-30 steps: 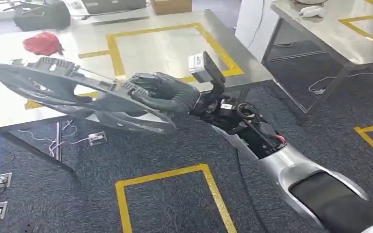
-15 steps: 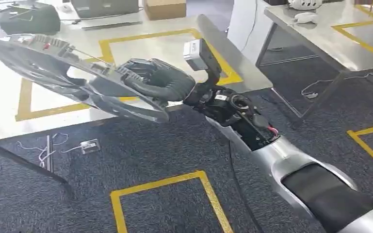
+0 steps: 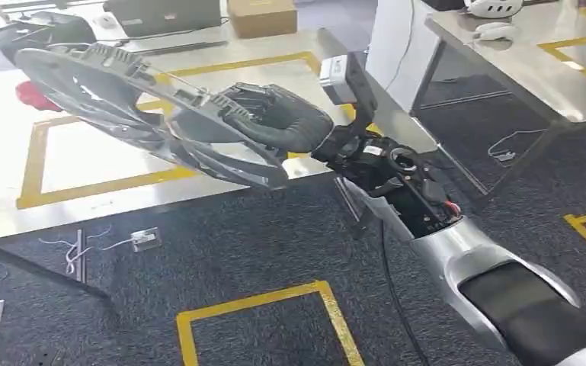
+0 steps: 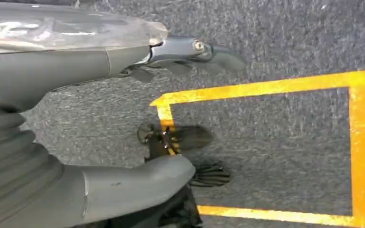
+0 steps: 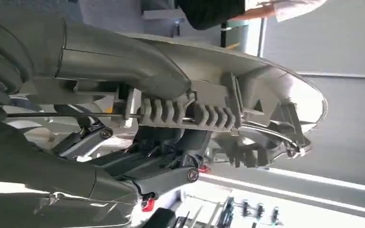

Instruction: Take the parts from the cabinet and place them on the table.

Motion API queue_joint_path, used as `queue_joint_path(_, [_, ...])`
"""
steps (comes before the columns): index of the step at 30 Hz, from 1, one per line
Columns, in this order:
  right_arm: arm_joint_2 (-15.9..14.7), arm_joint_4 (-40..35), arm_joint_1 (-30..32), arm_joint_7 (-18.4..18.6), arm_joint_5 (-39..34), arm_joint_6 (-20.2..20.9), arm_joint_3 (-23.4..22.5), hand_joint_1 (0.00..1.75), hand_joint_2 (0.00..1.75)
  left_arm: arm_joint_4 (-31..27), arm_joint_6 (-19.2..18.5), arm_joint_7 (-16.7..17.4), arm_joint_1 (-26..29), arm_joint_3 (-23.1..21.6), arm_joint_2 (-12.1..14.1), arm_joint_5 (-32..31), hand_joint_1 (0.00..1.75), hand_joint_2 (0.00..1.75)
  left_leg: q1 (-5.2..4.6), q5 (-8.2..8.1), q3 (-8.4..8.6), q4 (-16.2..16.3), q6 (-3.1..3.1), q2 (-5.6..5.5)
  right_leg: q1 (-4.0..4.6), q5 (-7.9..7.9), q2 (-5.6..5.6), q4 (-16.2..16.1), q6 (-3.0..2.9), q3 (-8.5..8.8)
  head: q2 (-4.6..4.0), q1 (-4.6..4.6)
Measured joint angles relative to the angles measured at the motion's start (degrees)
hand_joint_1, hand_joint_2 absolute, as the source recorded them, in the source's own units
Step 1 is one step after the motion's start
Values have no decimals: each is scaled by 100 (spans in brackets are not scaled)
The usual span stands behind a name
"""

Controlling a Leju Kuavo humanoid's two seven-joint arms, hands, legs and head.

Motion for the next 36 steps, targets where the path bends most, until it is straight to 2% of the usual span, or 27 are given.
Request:
queue_joint_path(2, [-2,-13,20,6,-2,7,-15,175,175,0,2,2,-1,0,2,0,0,175,-4,-348,-669,978,-39,-2,7,-54,6,0,-36,20,0,-37])
queue_joint_path(3, [-2,-35,33,9,-2,7,-17,175,175,0,2,7,6,0,2,0,0,175,-6,-488,-919,1275,-38,-2,14,-88,17,1,-40,46,0,-63])
queue_joint_path(4, [-4,-39,39,13,-2,7,-22,175,175,0,2,7,11,0,2,0,0,175,-6,-495,-1057,1335,-27,-2,17,-126,24,1,-39,91,0,-72])
queue_joint_path(5, [-9,-39,46,22,-2,4,-24,175,175,0,2,7,15,0,0,-2,0,175,-7,-350,-1056,1149,-16,-2,20,-172,29,0,-37,149,0,-83])
queue_joint_path(8, [-11,-55,46,24,-2,7,-28,175,175,0,2,9,12,0,9,0,0,175,-28,762,-566,-375,100,3,33,-344,29,-4,-9,375,0,-133])
queue_joint_path(9, [-15,-55,43,22,-2,7,-39,175,175,0,2,7,13,0,22,0,0,175,-74,799,-527,-596,132,2,62,-393,34,21,22,406,0,-159])
queue_joint_path(10, [-15,-68,34,22,-4,18,-44,175,175,0,4,11,-4,0,22,-4,0,175,-74,622,-500,-577,145,19,61,-415,54,-8,58,379,0,-179])
queue_joint_path(11, [-15,-92,34,35,-2,13,-46,175,175,0,4,9,1,0,20,-2,0,175,-90,705,-495,-612,184,-6,58,-456,49,-33,93,405,0,-168])
queue_joint_path(12, [-15,-98,34,41,-20,13,-48,175,175,0,4,11,7,0,20,-2,0,175,-64,699,-476,-624,211,-7,61,-414,44,38,129,442,0,-164])
queue_joint_path(14, [-22,-116,22,70,-39,11,-50,175,175,0,4,11,8,0,11,-2,0,175,-27,665,-327,-638,249,-12,52,-533,22,129,202,434,0,-126])
queue_joint_path(15, [-22,-127,5,74,-72,7,-52,175,175,0,4,11,-1,0,13,-2,0,175,-26,628,-281,-635,279,-15,51,-591,9,434,233,299,0,-118])
queue_joint_path(17, [-22,-138,3,70,-96,11,-52,175,175,0,4,11,-1,0,9,-2,0,175,-27,550,-213,-632,295,-14,21,-918,6,1422,287,-288,0,-57])
queue_joint_path(19, [-26,-138,45,74,-96,9,-52,175,175,0,4,11,12,0,0,-2,0,175,-26,461,-110,-631,294,-14,-1,-1175,-3,1914,299,-687,0,-24])
queue_joint_path(20, [-31,-136,52,76,-94,9,-50,175,175,0,4,11,22,0,-2,0,0,175,-26,404,-32,-630,288,-17,-7,-1097,-7,1797,299,-716,0,3])
queue_joint_path(21, [-31,-138,49,87,-94,9,-50,175,175,0,4,11,27,0,-2,0,0,175,-25,343,57,-630,279,-25,-9,-875,-12,1444,281,-637,0,31])
queue_joint_path(23, [-39,-138,48,94,-94,9,-50,175,175,0,4,9,29,0,-7,2,0,175,-26,213,242,-632,244,-31,-2,-72,-14,395,227,-341,0,86])
queue_joint_path(24, [-44,-133,47,94,-94,11,-50,175,175,0,4,7,30,0,-11,2,0,175,-33,162,261,-633,218,-28,14,248,-10,57,206,-321,-2,110])
queue_joint_path(25, [-46,-135,30,81,-101,13,-48,175,175,0,4,7,24,0,-15,4,0,175,-36,153,244,-652,185,-43,60,24,-13,2,187,-285,0,57])
queue_joint_path(26, [-46,-151,35,81,-92,7,-48,175,175,0,4,9,20,0,-13,7,0,175,-29,132,232,-665,152,-32,59,130,12,4,139,-220,0,53])
queue_joint_path(28, [-61,-168,32,68,-77,-6,-52,175,175,0,4,4,29,0,-22,15,0,175,-34,153,302,-645,93,-32,68,88,12,-30,74,-159,0,77])
queue_joint_path(29, [-61,-197,30,61,-64,-35,-50,175,175,0,4,0,25,0,-22,22,0,175,-17,127,230,-493,85,-26,13,91,5,-99,64,-44,0,84])
queue_joint_path(30, [-66,-194,16,63,-39,-50,-50,175,175,0,4,-4,16,0,-33,22,0,175,-21,143,39,-129,69,-13,16,66,8,-128,33,9,0,53])
queue_joint_path(31, [-66,-195,16,41,-4,-83,-50,175,175,0,7,-9,9,0,-31,24,0,175,-17,62,-269,349,51,-14,16,40,5,-129,6,35,0,0])
queue_joint_path(33, [-66,-197,17,-18,107,-144,-50,175,175,0,15,-9,29,0,-15,24,0,175,-8,-304,-855,1111,-1,-12,16,-44,13,-129,-5,93,0,-54])
queue_joint_path(34, [-66,-197,21,-37,153,-177,-50,175,175,0,15,-9,43,0,-18,24,0,175,-9,-443,-1043,1266,-4,-12,16,-95,18,-128,-4,148,0,-72])
queue_joint_path(35, [-66,-195,30,-53,188,-205,-50,175,175,0,15,-11,50,0,-20,22,0,175,-8,-401,-1091,1171,-13,-11,16,-149,20,-128,0,221,0,-98])
queue_joint_path(36, [-66,-192,35,-55,227,-234,-52,175,175,0,15,-13,53,0,-22,22,0,175,-8,-227,-1039,891,-4,-11,16,-207,21,-127,7,295,0,-102])
